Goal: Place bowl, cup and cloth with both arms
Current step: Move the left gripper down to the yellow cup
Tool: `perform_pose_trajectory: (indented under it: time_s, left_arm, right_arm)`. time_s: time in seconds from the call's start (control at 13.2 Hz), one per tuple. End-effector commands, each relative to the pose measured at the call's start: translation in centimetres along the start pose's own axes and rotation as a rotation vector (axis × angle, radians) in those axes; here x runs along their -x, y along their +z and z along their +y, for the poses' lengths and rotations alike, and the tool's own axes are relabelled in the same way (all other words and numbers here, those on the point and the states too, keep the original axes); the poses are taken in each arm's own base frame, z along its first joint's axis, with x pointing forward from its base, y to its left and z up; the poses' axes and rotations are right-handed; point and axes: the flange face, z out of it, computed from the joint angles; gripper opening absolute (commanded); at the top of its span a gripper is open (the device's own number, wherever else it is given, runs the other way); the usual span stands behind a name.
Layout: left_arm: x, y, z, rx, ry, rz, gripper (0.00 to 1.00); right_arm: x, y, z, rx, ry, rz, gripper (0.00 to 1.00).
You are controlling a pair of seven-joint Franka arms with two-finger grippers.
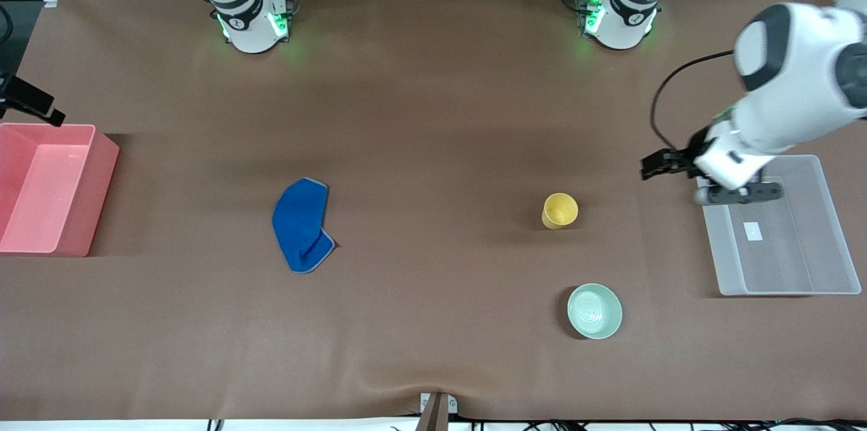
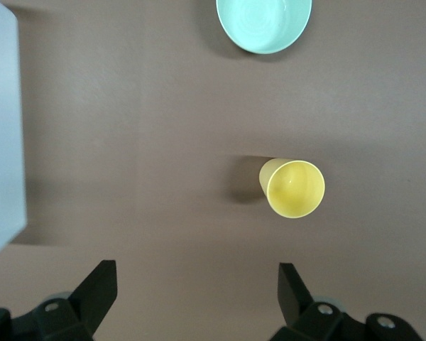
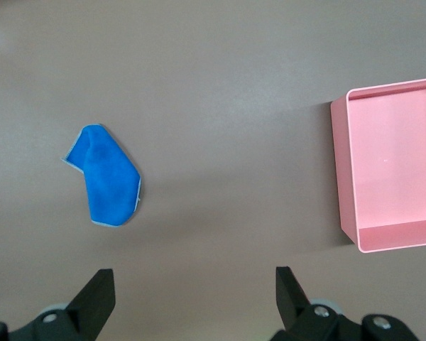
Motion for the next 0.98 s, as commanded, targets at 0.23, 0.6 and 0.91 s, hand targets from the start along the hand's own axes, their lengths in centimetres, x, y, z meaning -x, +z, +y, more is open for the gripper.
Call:
perform_pose_trajectory:
  time_s: [0.23,0.6,0.91]
  left_arm:
    - [1.0,8.8,3.6,-0.097,-0.042,0.000,1.00]
    - [0.4,15.6,4.9,-0.068,-0.078,0.014,1.00]
    - [-0.4,18.5,5.2,-0.040,-0.079,0.039,0.80]
  right_arm:
    - [-0.1,-0.3,-0.1,-0.018,0.010,-0.003,1.00]
    - [-0.3,0.1,-0.2,-0.017,0.009,-0.008,1.00]
    - [-0.4,0.2,-0.3,-0.019,0.008,-0.009,1.00]
